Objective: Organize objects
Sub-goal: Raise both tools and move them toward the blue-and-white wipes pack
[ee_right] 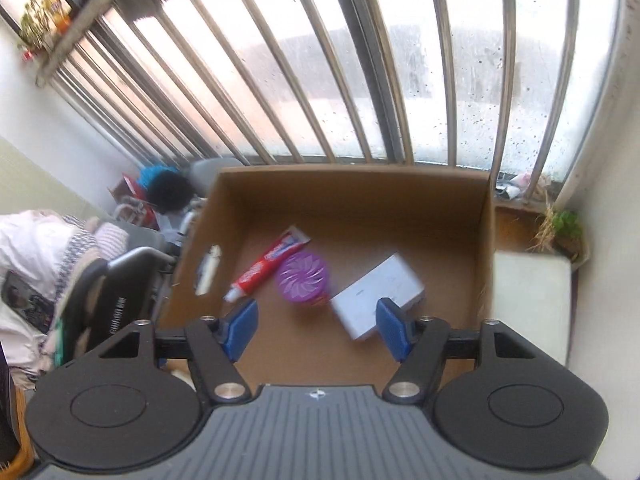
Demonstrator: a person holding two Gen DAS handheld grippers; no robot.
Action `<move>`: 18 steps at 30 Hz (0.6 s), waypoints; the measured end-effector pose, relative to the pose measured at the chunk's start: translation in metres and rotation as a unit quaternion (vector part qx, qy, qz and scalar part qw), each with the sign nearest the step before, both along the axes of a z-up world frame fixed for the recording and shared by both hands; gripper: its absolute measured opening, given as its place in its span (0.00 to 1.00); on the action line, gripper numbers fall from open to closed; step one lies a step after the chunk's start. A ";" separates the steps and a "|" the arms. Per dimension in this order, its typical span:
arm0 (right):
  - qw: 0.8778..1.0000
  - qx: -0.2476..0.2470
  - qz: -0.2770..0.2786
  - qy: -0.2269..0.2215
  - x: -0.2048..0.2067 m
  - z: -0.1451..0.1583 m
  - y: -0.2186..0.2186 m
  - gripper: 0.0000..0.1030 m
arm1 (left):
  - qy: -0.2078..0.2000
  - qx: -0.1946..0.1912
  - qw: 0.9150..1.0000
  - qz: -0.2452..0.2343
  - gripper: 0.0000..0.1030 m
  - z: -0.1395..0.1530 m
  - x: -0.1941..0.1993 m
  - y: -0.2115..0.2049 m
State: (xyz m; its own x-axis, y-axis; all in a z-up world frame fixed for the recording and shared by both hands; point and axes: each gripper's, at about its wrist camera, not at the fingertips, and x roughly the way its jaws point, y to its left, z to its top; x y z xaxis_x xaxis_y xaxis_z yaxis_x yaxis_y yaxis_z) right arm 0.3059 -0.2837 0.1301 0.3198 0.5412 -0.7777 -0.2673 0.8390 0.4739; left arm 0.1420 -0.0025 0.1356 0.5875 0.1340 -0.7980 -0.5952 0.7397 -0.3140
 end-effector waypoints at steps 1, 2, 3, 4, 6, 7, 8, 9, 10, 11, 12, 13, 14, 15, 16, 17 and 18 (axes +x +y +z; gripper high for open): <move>1.000 0.007 -0.004 0.001 -0.011 0.001 0.003 0.71 | -0.001 0.006 1.000 0.005 0.97 -0.001 -0.014 0.000; 1.000 0.014 -0.007 0.002 -0.023 0.002 0.007 0.71 | -0.003 0.010 1.000 0.008 0.97 -0.006 -0.025 0.001; 1.000 0.019 -0.008 0.005 -0.033 0.000 0.012 0.71 | -0.006 0.011 1.000 0.010 0.97 -0.005 -0.040 0.001; 1.000 0.024 -0.009 0.009 -0.043 -0.001 0.016 0.71 | -0.008 0.009 1.000 0.012 0.97 -0.008 -0.053 0.002; 0.999 0.037 -0.007 0.017 -0.062 -0.005 0.029 0.71 | -0.008 0.001 1.000 0.019 0.97 -0.018 -0.077 0.004; 0.999 0.042 -0.007 0.022 -0.070 -0.009 0.036 0.71 | -0.009 -0.002 1.000 0.023 0.97 -0.023 -0.089 0.004; 0.999 0.046 -0.005 0.027 -0.079 -0.012 0.043 0.71 | -0.011 -0.004 1.000 0.027 0.97 -0.028 -0.102 0.005; 0.998 0.051 -0.003 0.031 -0.087 -0.015 0.051 0.71 | -0.013 -0.005 0.999 0.033 0.97 -0.031 -0.115 0.005; 0.998 0.056 -0.002 0.034 -0.096 -0.017 0.058 0.71 | -0.016 -0.005 0.999 0.038 0.97 -0.036 -0.126 0.005; 0.998 0.061 -0.001 0.035 -0.104 -0.020 0.065 0.71 | -0.019 -0.003 0.999 0.041 0.97 -0.042 -0.137 0.005; 0.997 0.065 0.001 0.035 -0.113 -0.022 0.072 0.71 | -0.021 0.000 0.999 0.044 0.97 -0.047 -0.146 0.005; 0.997 0.066 0.003 0.036 -0.120 -0.025 0.079 0.71 | -0.019 0.004 0.999 0.047 0.97 -0.054 -0.154 0.006; 0.997 0.068 0.004 0.038 -0.126 -0.030 0.087 0.71 | -0.017 0.006 0.999 0.051 0.97 -0.060 -0.161 0.007; 0.997 0.070 0.005 0.041 -0.131 -0.034 0.093 0.71 | -0.015 0.005 0.998 0.056 0.97 -0.066 -0.166 0.008; 0.996 0.071 0.007 0.045 -0.137 -0.039 0.100 0.71 | -0.014 -0.001 0.998 0.060 0.97 -0.073 -0.171 0.011; 0.996 0.071 0.007 0.049 -0.141 -0.044 0.105 0.71 | -0.015 -0.008 0.998 0.063 0.97 -0.080 -0.175 0.013; 0.996 0.073 0.007 0.053 -0.145 -0.050 0.109 0.71 | -0.018 -0.016 0.998 0.064 0.97 -0.087 -0.178 0.016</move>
State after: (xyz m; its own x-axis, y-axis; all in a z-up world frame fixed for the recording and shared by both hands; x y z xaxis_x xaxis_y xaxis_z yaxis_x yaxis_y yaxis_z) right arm 0.1614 -0.1742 0.0806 0.2322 0.6554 -0.7187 -0.2213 0.7551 0.6171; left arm -0.0364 0.0136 0.0486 0.5960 0.1847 -0.7815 -0.6716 0.6481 -0.3591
